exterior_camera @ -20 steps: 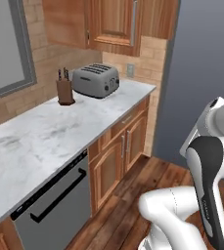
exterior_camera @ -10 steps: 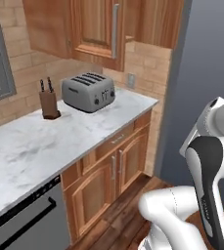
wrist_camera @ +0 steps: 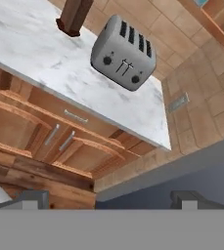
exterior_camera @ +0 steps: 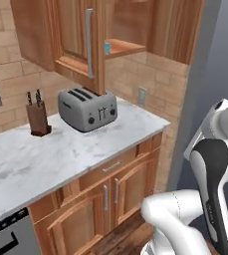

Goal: Retrieve the tupperware and aluminum foil from the cabinet and place them on the dining counter near the plate with potato and mushroom to prepare for storing leftovers.

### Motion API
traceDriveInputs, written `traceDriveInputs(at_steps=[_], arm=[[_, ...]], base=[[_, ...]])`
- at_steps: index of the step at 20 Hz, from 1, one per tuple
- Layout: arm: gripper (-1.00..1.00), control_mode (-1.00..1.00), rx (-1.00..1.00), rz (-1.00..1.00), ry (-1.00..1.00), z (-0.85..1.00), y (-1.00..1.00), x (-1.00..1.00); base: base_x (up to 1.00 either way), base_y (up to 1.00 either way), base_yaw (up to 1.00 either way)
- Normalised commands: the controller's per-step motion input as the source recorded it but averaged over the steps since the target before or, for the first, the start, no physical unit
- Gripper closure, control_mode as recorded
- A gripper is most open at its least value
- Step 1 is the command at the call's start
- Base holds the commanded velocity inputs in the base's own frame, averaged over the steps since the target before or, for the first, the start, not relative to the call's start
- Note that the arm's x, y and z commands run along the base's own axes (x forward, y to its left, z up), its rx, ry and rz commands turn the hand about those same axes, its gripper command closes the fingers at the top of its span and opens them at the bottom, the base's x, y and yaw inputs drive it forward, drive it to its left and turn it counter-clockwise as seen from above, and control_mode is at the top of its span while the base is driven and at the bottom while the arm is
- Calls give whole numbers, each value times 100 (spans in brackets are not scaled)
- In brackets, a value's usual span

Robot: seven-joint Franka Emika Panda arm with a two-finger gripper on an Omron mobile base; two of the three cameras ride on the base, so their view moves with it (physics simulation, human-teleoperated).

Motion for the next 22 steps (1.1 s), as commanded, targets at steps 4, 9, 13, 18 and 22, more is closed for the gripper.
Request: traceDriveInputs(at_steps=[4, 9, 13, 18, 22], arm=[[-100, 100, 0, 0, 0, 0, 0, 0], [-100, 100, 0, 0, 0, 0, 0, 0], [-100, 100, 0, 0, 0, 0, 0, 0], [-100, 100, 0, 0, 0, 0, 0, 0], [-100, 100, 0, 0, 0, 0, 0, 0]], base=[[100, -45, 42], [100, -47, 42], [100, -45, 41], [91, -20, 42], [57, 1, 34]])
